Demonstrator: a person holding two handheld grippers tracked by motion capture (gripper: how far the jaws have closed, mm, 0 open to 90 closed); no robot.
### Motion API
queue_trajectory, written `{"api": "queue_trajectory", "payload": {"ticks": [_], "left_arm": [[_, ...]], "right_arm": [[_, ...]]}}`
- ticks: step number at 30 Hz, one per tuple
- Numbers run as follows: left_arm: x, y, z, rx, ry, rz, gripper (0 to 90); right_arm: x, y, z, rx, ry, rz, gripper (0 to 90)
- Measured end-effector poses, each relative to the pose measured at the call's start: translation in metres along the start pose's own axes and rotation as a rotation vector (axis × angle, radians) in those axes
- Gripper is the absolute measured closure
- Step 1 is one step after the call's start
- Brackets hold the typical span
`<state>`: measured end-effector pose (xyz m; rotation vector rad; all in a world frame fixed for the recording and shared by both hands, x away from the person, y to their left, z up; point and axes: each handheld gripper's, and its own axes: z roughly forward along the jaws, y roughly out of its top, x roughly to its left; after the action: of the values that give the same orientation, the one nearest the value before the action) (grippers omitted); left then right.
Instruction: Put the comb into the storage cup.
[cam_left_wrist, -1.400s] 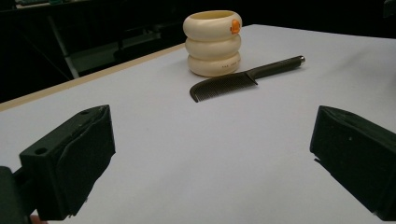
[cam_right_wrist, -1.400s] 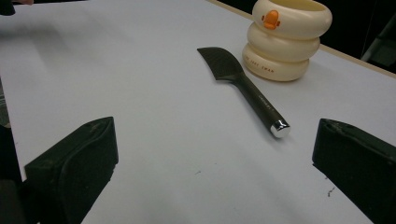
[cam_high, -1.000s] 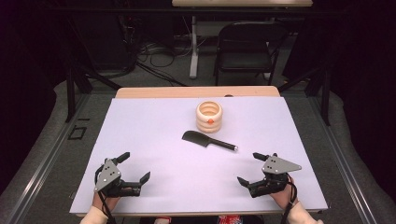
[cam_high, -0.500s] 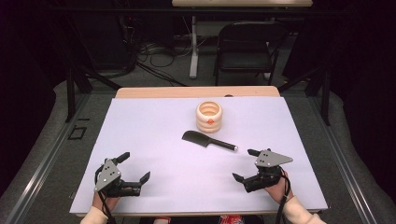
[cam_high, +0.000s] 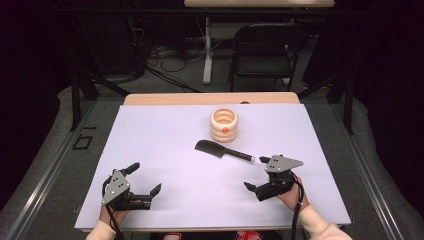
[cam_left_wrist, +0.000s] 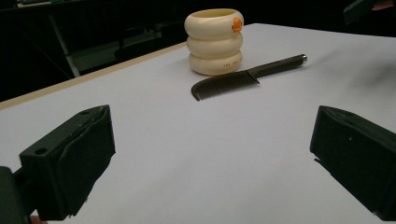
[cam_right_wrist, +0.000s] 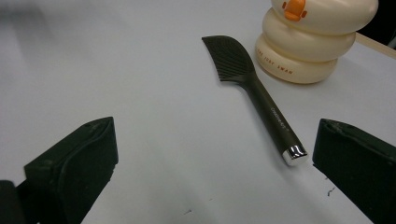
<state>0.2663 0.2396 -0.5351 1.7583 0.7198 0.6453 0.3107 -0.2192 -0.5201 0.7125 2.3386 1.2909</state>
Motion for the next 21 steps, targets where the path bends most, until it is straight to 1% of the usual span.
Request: {"api": "queue_trajectory", "payload": {"ticks": [8, 15, 21], "left_arm": [[-0.001, 0.0, -0.001, -0.002, 0.001, 0.002, 0.1], [-0.002, 0.001, -0.001, 0.0, 0.003, 0.009, 0.1], [-0.001, 0.0, 0.0, 0.003, 0.003, 0.006, 0.1]], "right_arm": [[-0.003, 0.007, 0.008, 0.024, 0.014, -0.006, 0.0], [-0.004, 0.014, 0.013, 0.046, 0.033, -0.026, 0.0], [-0.007, 0.018, 0.018, 0.067, 0.047, -0.031, 0.0]]}}
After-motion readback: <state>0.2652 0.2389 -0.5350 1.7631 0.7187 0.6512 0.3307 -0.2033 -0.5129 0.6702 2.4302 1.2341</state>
